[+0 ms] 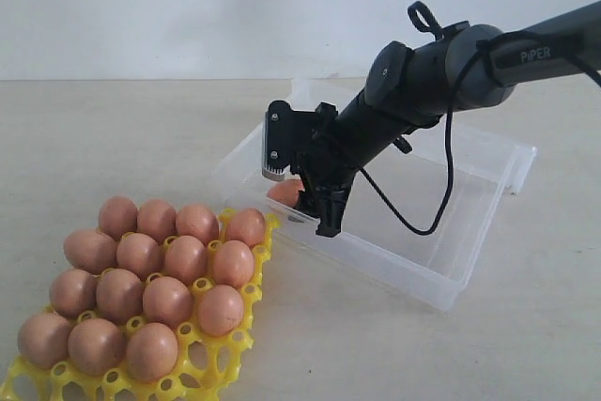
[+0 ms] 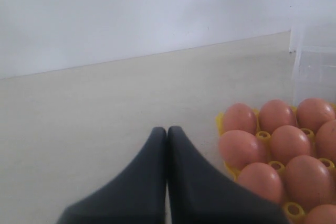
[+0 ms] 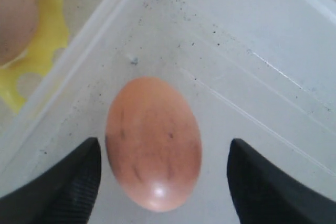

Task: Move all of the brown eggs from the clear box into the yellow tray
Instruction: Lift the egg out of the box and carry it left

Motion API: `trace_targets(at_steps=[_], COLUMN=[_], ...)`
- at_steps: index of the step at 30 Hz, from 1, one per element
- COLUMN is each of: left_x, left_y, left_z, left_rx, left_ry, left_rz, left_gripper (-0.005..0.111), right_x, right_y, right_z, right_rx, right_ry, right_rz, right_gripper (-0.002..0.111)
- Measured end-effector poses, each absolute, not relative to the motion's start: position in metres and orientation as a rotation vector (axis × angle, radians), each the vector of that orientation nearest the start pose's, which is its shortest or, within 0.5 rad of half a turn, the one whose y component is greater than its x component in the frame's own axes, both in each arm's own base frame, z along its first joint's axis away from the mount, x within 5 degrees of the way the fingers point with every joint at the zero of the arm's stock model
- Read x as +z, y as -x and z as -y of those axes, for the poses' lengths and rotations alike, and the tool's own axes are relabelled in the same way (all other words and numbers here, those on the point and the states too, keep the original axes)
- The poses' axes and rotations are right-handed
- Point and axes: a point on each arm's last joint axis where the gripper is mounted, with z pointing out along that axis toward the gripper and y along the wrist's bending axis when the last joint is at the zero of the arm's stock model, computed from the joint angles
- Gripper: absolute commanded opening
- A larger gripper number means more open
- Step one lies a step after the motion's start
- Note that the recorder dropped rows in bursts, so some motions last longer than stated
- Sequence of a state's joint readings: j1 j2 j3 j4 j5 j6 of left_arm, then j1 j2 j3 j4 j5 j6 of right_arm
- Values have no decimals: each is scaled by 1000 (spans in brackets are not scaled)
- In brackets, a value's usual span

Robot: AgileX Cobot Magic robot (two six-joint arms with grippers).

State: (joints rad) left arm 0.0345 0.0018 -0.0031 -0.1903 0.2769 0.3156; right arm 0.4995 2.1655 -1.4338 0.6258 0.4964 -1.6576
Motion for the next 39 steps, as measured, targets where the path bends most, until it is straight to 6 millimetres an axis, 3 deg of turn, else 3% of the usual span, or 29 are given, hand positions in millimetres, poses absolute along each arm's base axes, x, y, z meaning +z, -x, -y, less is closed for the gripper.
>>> trace_targets(at_steps=[4, 7, 13, 14, 30, 39], left_x=[190, 190, 190, 190, 190, 190], left_y=[-55, -55, -55, -55, -55, -55], left_z=[3, 3, 3, 3, 3, 3], left_rx=[76, 76, 76, 76, 76, 76], left_ry=[-124, -124, -124, -124, -124, -124], left_rz=[-1750, -1750, -1750, -1750, -1750, -1750], left_gripper=[-4, -4, -4, -4, -4, -4], right_x=[126, 127, 129, 129, 128, 164], right_y=[-380, -380, -381, -382, -393, -380], right_z=[-237, -237, -237, -237, -235, -231], right_rx=[140, 121, 81, 77, 164, 285], right_ry=[1932, 1971, 2015, 2007, 1472, 1249], right_rz=[-1686, -1633, -1562, -1567, -1991, -2082], right_gripper=[66, 58, 3, 0, 0, -1])
